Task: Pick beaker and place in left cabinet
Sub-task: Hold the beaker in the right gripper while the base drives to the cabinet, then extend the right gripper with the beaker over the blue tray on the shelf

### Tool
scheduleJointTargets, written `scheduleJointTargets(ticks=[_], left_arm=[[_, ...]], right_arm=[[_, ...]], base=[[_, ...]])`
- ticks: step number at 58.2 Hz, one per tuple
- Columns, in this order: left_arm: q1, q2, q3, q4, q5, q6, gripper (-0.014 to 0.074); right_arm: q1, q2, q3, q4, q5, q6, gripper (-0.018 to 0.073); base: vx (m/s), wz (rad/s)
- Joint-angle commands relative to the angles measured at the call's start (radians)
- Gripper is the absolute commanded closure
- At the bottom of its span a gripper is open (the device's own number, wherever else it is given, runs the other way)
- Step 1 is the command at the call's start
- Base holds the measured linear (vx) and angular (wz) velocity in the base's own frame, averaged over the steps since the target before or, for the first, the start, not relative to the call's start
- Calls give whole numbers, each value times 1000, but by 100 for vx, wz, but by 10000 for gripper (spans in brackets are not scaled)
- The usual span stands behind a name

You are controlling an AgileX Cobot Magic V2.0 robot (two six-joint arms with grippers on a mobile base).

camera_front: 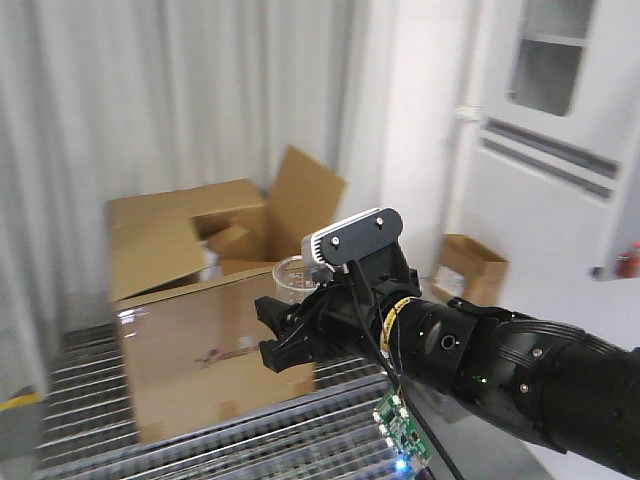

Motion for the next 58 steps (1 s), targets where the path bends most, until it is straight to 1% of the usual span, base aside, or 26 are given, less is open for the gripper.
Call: scheduleJointTargets(ticks=[1,31,58], left_arm=[[-1,-19,16,-3,-75,-3,595],[-1,-19,16,-3,-75,-3,595],[-1,-19,16,-3,-75,-3,595]], right_arm=[[-2,-48,-34,8,-62,-1,568],[-2,-48,-34,8,-66,-1,568],[-2,-48,-34,8,-66,-1,568]], base=[[25,-77],[22,-82],[19,-72]])
